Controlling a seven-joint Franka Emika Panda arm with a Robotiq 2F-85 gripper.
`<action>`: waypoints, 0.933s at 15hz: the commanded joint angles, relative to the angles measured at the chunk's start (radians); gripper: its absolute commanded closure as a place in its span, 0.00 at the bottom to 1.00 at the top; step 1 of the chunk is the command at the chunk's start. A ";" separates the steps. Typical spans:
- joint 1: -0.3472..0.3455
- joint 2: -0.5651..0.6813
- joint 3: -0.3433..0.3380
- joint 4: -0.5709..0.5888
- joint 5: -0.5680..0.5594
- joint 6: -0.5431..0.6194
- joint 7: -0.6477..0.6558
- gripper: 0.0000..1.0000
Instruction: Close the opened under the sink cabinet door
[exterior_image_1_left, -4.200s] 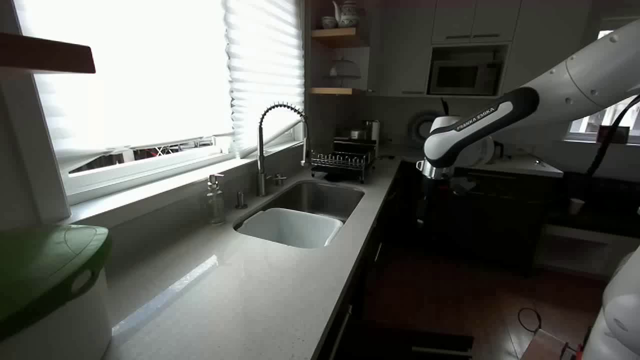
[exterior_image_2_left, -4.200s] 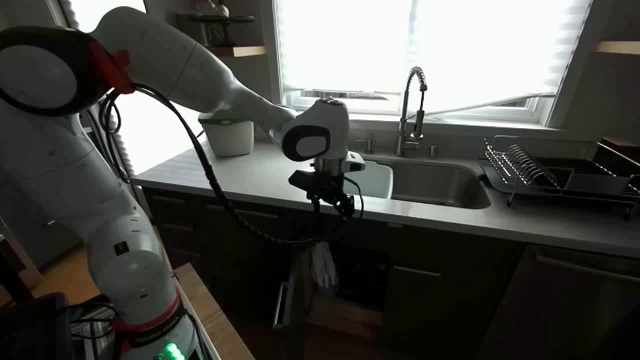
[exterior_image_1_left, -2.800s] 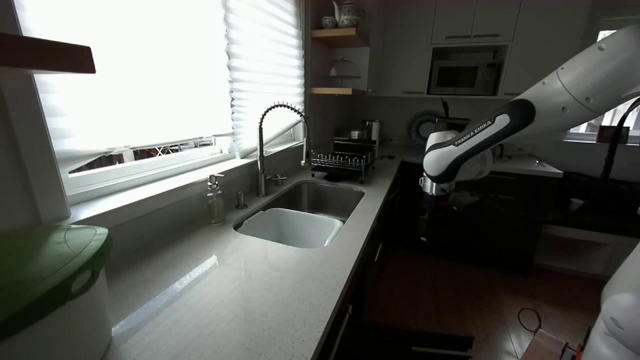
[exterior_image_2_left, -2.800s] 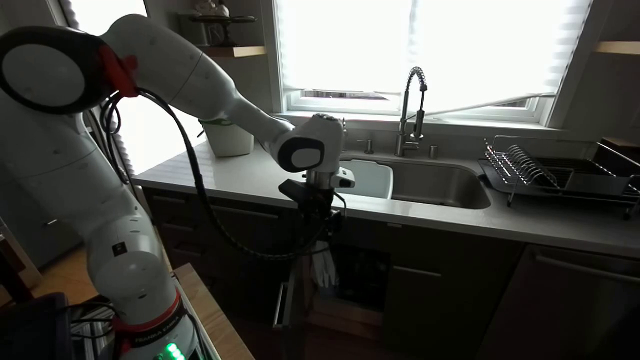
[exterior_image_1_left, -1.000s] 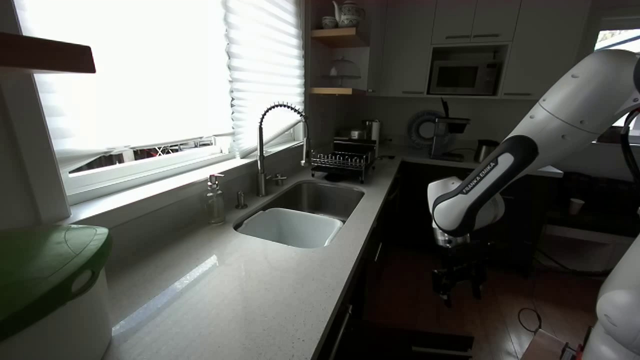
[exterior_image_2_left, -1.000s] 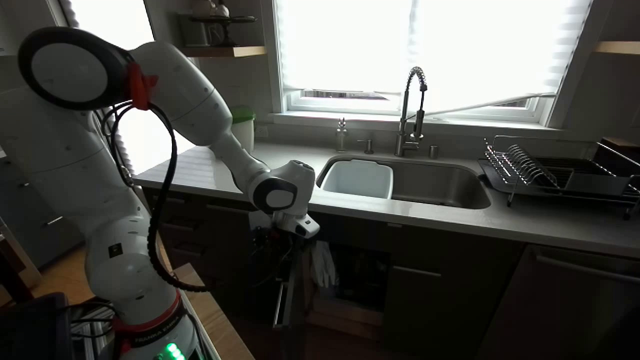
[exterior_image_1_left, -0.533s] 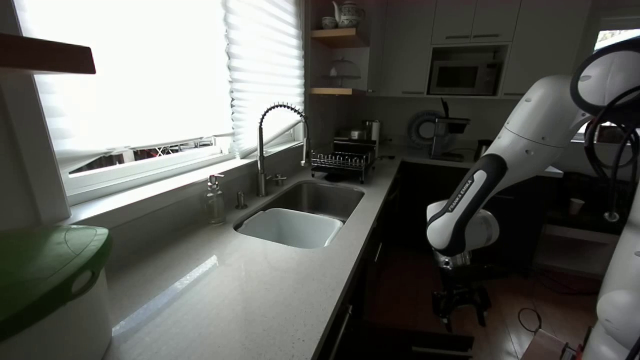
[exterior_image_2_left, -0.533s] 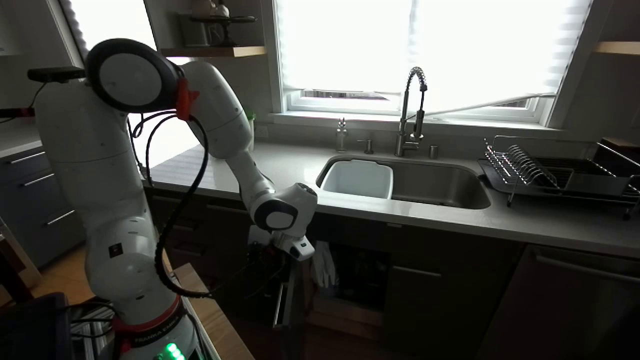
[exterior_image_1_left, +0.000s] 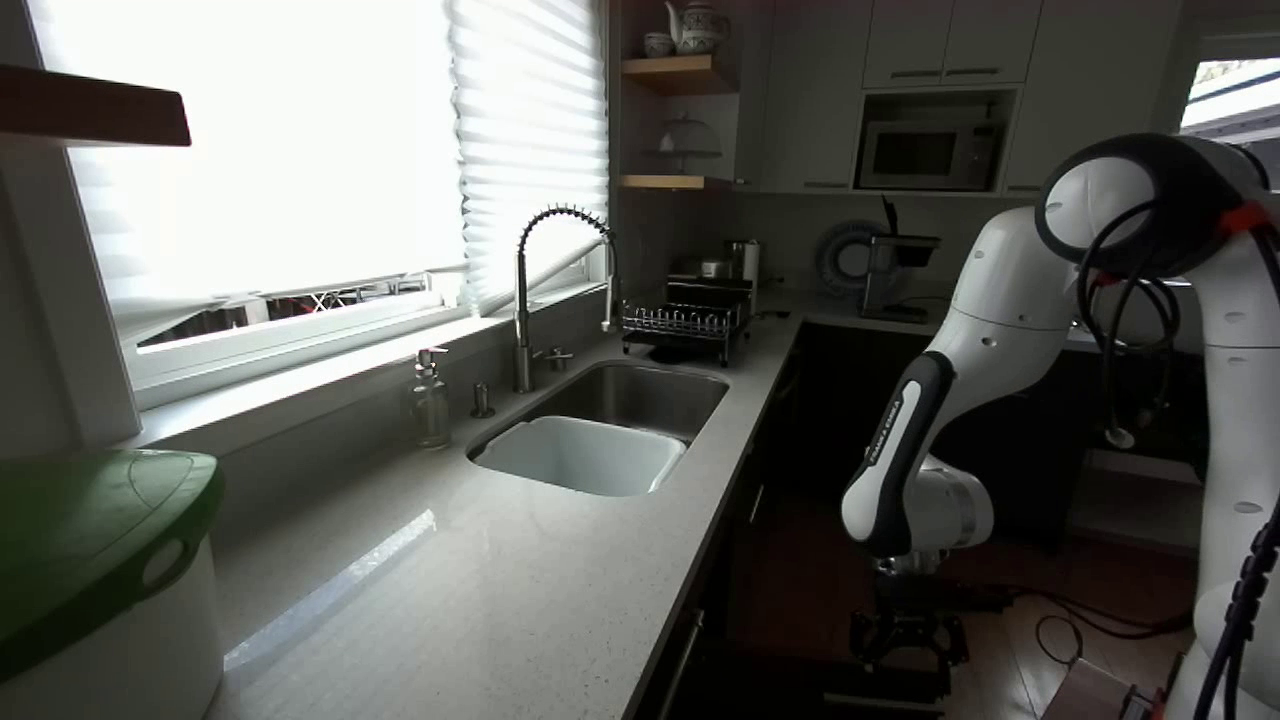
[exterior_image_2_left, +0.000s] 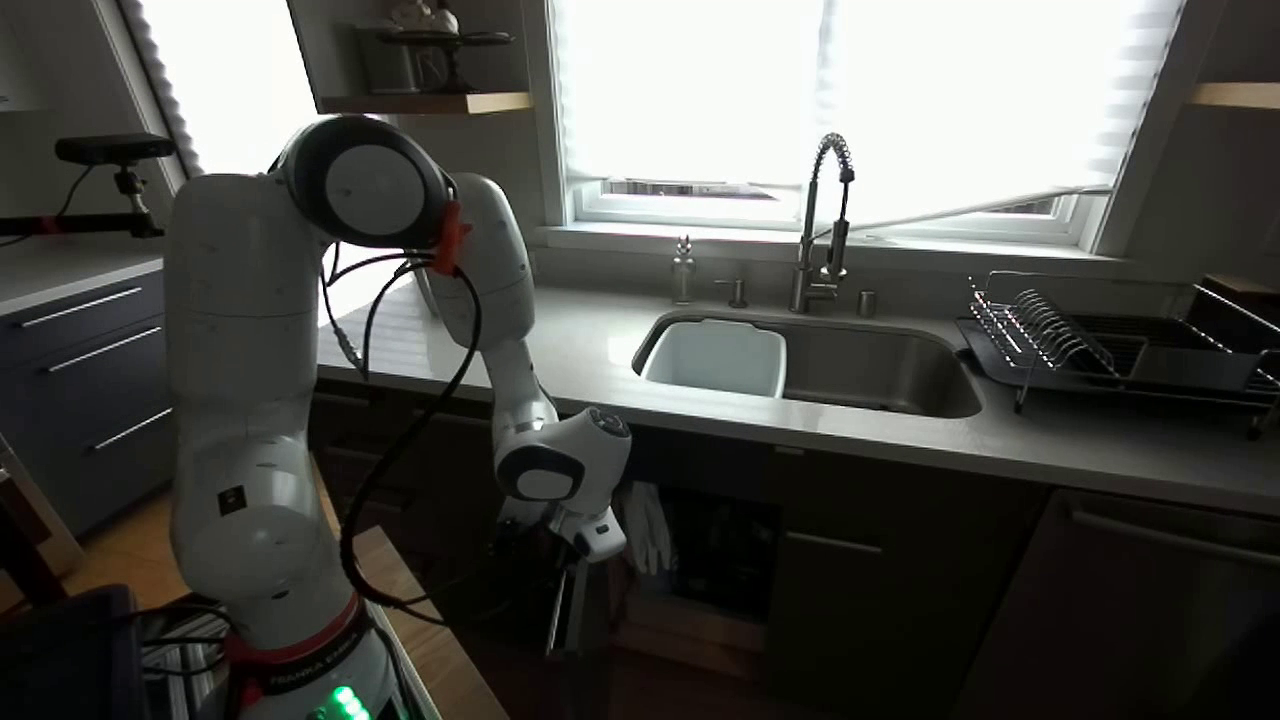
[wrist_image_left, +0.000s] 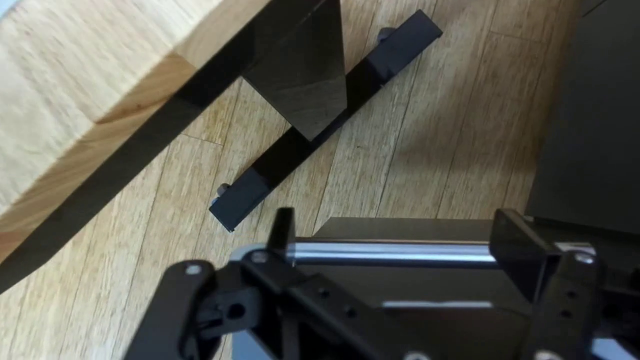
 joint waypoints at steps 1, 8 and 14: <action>-0.023 0.073 0.054 0.001 0.120 0.130 -0.094 0.00; -0.039 0.158 0.102 0.001 0.122 0.401 -0.157 0.00; -0.030 0.231 0.115 -0.001 0.085 0.657 -0.169 0.00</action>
